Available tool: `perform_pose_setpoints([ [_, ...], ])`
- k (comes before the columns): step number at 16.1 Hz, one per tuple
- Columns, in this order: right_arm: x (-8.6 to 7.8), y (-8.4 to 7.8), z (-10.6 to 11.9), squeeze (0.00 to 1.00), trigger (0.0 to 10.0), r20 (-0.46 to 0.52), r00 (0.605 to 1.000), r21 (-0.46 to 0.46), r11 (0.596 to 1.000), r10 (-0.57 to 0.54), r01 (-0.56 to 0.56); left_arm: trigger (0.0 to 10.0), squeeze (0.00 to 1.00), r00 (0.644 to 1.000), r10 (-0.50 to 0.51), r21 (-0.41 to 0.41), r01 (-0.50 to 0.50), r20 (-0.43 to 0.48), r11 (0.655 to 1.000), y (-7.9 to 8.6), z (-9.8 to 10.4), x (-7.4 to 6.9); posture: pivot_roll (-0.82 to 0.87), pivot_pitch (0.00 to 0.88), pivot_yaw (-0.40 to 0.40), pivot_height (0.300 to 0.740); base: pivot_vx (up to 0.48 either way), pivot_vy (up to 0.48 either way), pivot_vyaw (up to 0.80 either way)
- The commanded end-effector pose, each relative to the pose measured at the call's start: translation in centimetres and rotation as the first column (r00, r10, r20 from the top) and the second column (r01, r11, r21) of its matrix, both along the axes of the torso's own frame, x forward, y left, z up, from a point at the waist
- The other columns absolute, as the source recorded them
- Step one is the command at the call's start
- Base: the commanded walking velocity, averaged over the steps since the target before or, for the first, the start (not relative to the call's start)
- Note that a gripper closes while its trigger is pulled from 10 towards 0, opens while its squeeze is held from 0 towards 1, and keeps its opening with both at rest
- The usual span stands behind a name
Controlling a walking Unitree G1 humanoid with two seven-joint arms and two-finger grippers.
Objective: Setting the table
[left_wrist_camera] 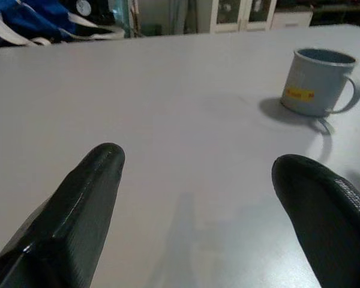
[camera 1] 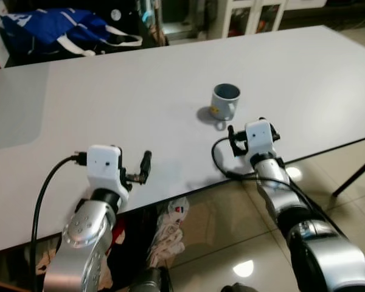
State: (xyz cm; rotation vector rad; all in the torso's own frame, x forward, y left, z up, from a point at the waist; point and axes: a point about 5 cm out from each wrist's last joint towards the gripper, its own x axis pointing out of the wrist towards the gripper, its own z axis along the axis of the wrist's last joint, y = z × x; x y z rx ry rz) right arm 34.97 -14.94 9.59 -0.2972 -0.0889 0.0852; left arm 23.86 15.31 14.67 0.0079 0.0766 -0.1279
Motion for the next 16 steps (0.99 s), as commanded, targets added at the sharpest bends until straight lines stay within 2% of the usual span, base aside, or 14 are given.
perform_pose_setpoints([
  [1, -0.3, -0.2, 0.3, 0.00, 10.0, 0.032, 0.999, 0.003, 1.000, 0.015, -0.015, 10.0, 0.00, 1.000, 0.021, -0.007, -0.021, -0.008, 1.000, 0.5, -0.3, 0.4, 0.03, 0.000, 0.020, 0.740, 0.000, 0.000, 0.00],
  [5, -1.9, -0.9, 1.1, 0.00, 10.0, 0.089, 0.996, 0.033, 0.999, 0.031, -0.034, 10.0, 0.00, 0.999, 0.033, -0.028, -0.033, -0.019, 0.999, 0.5, -1.0, 1.7, -0.02, 0.000, 0.027, 0.740, 0.000, 0.000, 0.00],
  [6, -2.3, -1.0, 1.3, 0.00, 10.0, 0.095, 0.995, 0.053, 0.998, 0.025, -0.030, 10.0, 0.00, 1.000, 0.022, -0.036, -0.022, -0.014, 0.999, 0.0, -1.0, 2.2, -0.04, 0.000, 0.032, 0.740, 0.000, 0.000, 0.00],
  [11, -2.6, -0.3, 0.9, 0.00, 10.0, 0.045, 0.999, 0.106, 0.994, 0.029, -0.033, 10.0, 0.00, 0.999, 0.036, -0.058, -0.037, -0.021, 0.998, -0.3, -1.3, 3.0, -0.04, 0.000, 0.032, 0.740, 0.000, 0.000, 0.00],
  [15, -2.5, 0.6, 0.9, 0.00, 10.0, 0.020, 0.998, 0.108, 0.993, 0.055, -0.057, 10.0, 0.00, 0.999, 0.051, -0.061, -0.052, -0.013, 0.997, -0.3, -1.4, 3.1, -0.03, 0.000, 0.026, 0.740, 0.000, 0.000, 0.00],
  [16, -2.4, 0.6, 1.0, 0.00, 10.0, 0.018, 0.998, 0.102, 0.993, 0.063, -0.064, 10.0, 0.00, 0.999, 0.051, -0.062, -0.051, -0.011, 0.997, -0.3, -1.4, 3.1, -0.03, 0.000, 0.028, 0.740, 0.000, 0.000, 0.80],
])
